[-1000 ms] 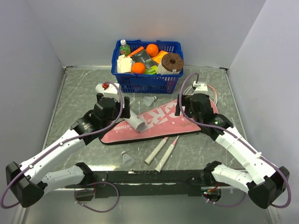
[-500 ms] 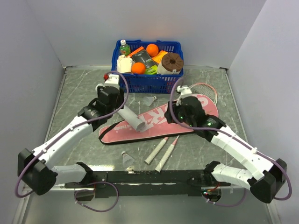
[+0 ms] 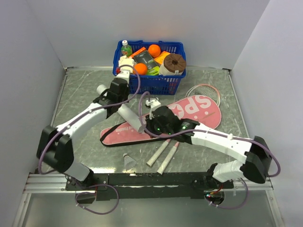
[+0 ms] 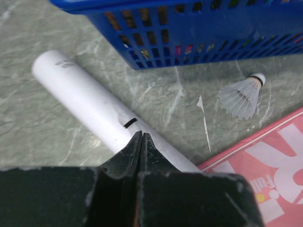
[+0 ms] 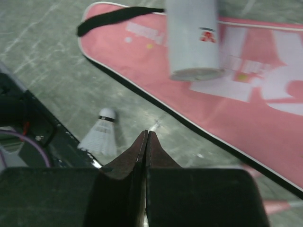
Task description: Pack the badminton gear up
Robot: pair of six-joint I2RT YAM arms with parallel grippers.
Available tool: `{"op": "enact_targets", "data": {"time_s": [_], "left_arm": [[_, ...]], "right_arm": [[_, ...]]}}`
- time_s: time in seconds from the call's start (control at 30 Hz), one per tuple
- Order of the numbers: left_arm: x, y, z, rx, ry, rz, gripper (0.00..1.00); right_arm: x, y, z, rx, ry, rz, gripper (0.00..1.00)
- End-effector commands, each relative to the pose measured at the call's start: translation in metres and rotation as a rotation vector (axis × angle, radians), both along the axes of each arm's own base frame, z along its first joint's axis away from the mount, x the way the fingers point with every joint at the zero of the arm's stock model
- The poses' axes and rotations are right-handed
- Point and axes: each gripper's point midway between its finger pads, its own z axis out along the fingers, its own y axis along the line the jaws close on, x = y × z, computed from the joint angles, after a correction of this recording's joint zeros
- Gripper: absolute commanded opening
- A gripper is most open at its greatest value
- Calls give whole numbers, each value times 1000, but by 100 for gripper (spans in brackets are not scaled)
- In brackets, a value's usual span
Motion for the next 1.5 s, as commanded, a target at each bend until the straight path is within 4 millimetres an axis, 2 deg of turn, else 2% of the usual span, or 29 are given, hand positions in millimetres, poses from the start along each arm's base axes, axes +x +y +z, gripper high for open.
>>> {"op": "enact_targets", "data": {"time_s": [0.0, 0.1, 0.13, 0.23, 0.27, 0.3, 0.33, 0.37, 0.4, 0.47, 0.67, 0.77, 0.9, 1.03, 1.07, 1.1, 1.17, 1.4, 1.47], "left_arm": [[29, -22, 1, -28, -37, -56, 1], [42, -27, -4, -18, -50, -60, 1], [48, -29, -16, -9, -39, -56, 1], [59, -31, -35, 21, -25, -46, 1], [63, -33, -35, 19, -47, -51, 1], [64, -34, -38, 22, -49, -57, 1], [63, -33, -50, 33, -38, -60, 1], [65, -33, -51, 35, -46, -63, 1], [68, -35, -56, 31, -51, -69, 1], [68, -35, -67, 37, -38, -82, 1], [67, -34, -100, 73, 7, -99, 1], [66, -32, -113, 93, 51, -98, 1], [67, -27, -113, 120, 56, -84, 1], [64, -21, -118, 137, 88, -57, 1], [60, -18, -127, 153, 128, -49, 1], [65, -19, -123, 145, 123, -37, 1], [55, -13, -140, 158, 208, -24, 1], [36, -5, -159, 152, 311, 7, 1], [31, -3, -159, 146, 323, 25, 1]], "right_arm": [[-3, 50, 34, 154, -17, 62, 0], [-5, 69, 24, 158, 3, 75, 0], [-7, 77, 24, 171, -1, 86, 0], [-7, 97, 11, 171, 5, 87, 0], [-2, 100, 9, 171, -10, 63, 0], [-2, 102, -4, 157, 0, 56, 0], [0, 104, -9, 157, -1, 45, 0], [4, 109, -7, 186, -19, 35, 0], [5, 109, -19, 174, -8, 25, 0], [11, 111, -23, 185, -24, 0, 0], [29, 112, -67, 94, -16, -95, 0], [46, 108, -79, 48, -42, -171, 0], [65, 96, -94, -13, -42, -267, 0], [83, 78, -95, -43, -88, -363, 0], [85, 74, -96, -44, -89, -374, 0], [87, 72, -95, -42, -91, -384, 0], [93, 63, -97, -45, -85, -409, 0], [112, 39, -100, -59, -81, -460, 0], [114, 32, -99, -63, -85, -468, 0]]}}
